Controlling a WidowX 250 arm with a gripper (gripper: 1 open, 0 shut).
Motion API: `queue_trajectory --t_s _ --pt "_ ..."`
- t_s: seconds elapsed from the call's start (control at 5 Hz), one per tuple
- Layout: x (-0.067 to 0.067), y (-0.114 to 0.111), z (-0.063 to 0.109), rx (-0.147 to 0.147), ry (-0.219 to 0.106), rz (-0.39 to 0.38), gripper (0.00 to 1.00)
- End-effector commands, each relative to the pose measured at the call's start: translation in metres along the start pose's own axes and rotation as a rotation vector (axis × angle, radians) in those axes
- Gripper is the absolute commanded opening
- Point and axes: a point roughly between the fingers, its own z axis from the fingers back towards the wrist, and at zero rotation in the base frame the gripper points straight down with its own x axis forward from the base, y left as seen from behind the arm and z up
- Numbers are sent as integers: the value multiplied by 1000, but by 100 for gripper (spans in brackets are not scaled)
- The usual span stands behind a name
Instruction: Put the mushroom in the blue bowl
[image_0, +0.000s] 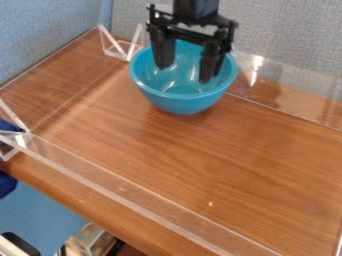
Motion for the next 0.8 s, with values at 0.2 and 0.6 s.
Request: queue_trajectory --t_s 0.2,0.6 --pt "25 15 37 20 -123 51 100" --pt "27 -1 21 29 -110 -1 100"
